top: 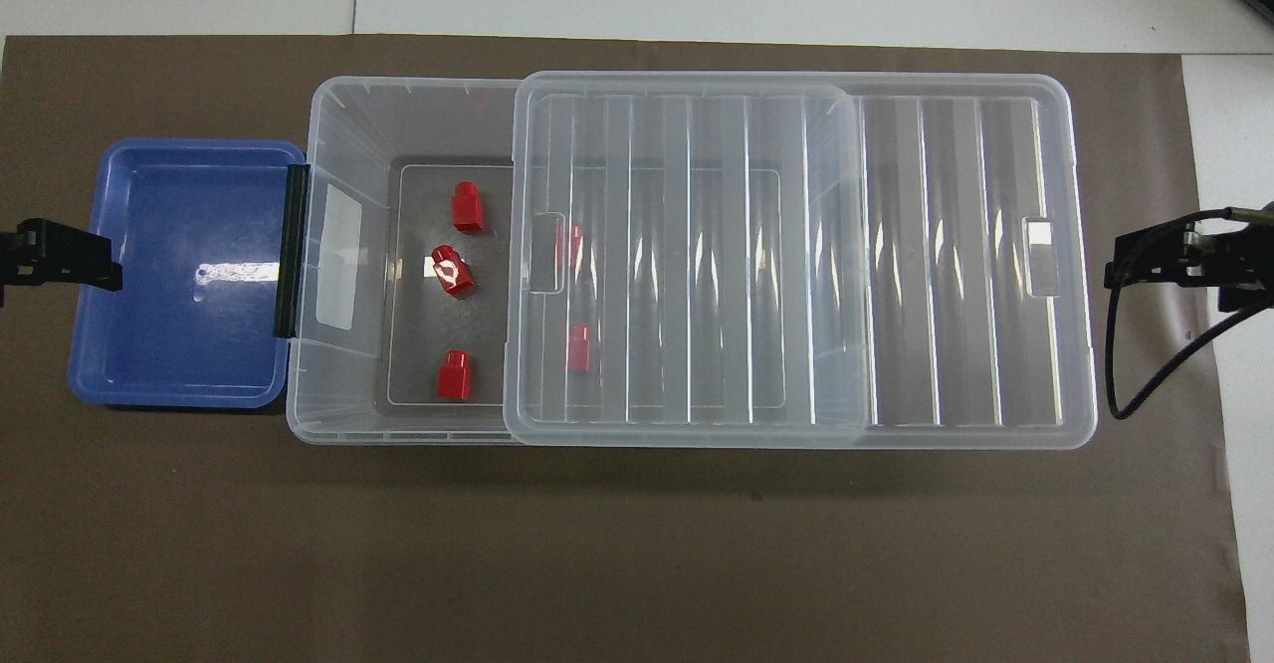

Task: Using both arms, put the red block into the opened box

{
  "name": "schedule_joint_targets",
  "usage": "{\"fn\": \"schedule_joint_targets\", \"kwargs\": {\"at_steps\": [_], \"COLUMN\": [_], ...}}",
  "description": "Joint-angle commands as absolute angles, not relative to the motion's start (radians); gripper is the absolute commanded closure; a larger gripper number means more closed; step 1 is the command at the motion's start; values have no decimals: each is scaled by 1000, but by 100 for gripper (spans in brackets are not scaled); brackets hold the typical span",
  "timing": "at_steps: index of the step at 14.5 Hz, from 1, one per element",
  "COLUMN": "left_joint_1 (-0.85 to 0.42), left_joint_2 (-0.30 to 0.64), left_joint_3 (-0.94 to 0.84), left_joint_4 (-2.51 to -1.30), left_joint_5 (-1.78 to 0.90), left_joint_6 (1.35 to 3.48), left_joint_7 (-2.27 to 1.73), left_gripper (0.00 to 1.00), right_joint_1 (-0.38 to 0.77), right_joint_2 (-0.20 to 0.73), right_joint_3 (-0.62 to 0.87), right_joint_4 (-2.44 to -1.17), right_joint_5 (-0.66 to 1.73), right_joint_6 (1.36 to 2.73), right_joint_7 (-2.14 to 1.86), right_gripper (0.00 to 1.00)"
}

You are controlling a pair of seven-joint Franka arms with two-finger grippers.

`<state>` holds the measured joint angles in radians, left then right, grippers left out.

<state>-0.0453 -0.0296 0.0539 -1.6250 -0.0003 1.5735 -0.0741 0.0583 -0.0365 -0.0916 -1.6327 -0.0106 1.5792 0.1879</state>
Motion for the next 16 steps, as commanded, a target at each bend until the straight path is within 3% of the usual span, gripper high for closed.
{"fn": "schedule_joint_targets", "kwargs": {"at_steps": [1, 5, 6, 9, 13, 16], "left_joint_1": [-46, -35, -35, -37, -38, -44], "left_joint_2": [-44, -44, -44, -46, -46, -46], "left_joint_3": [61, 60, 60, 60, 60, 60], "left_joint_4": [-1634, -1635, -1635, -1637, -1637, -1635], "left_joint_5": [-15, -15, -15, -15, -15, -15], "left_joint_6": [1585, 1583, 1583, 1583, 1586, 1588], "left_joint_7": [-58, -57, -57, -57, -63, -60], "left_gripper": [0, 0, 0, 0, 0, 0], "right_joint_1": [48, 46, 43, 2, -60, -112], "right_joint_2": [-54, -64, -66, -58, -37, 37], "right_joint_3": [-84, -84, -84, -87, -87, -87], "right_joint_4": [-1660, -1687, -1696, -1706, -1788, -1798], "right_joint_5": [8, 9, 9, 8, 12, 40], "right_joint_6": [1605, 1641, 1647, 1680, 1828, 1957], "right_joint_7": [161, 134, 85, 8, -191, -455], "right_gripper": [0, 0, 17, 98, 100, 100]}}
